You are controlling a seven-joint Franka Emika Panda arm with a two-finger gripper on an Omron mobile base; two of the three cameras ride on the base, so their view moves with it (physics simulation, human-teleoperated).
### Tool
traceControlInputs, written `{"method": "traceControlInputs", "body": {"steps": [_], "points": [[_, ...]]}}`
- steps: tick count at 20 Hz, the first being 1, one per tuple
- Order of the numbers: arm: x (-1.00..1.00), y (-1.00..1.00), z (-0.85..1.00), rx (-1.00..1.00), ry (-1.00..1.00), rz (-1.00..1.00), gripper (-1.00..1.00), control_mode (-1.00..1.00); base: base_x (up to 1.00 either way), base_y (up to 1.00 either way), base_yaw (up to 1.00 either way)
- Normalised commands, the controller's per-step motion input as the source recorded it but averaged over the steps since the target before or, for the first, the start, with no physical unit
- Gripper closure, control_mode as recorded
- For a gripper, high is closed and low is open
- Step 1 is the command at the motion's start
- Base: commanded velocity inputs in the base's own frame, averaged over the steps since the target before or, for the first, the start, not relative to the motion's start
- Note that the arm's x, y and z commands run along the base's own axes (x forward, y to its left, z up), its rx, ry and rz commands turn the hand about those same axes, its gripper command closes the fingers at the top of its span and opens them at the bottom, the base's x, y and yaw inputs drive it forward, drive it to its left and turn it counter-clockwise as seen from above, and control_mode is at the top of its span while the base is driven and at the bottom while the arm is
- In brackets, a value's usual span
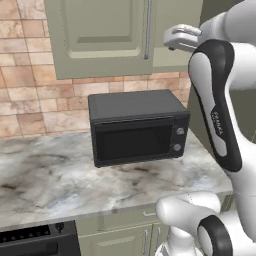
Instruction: Open the cabinet and move the ladle to the pot. Then close the cabinet.
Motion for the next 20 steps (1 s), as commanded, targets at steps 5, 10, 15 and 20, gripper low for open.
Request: {"method": "traceControlInputs", "body": {"steps": [5, 10, 15, 20], "points": [[0.38, 0.25, -0.01, -0.13, -0.1, 0.0, -1.0, -1.0, 0.0, 0.0, 0.0], [0.43, 0.07, -0.1, -0.03, -0.04, 0.0, -1.0, -1.0, 0.0, 0.0, 0.0], [0.37, 0.0, -0.14, 0.02, 0.03, 0.0, -1.0, -1.0, 0.0, 0.0, 0.0], [0.22, 0.03, -0.03, 0.0, 0.0, 0.0, -1.0, -1.0, 0.0, 0.0, 0.0]]}}
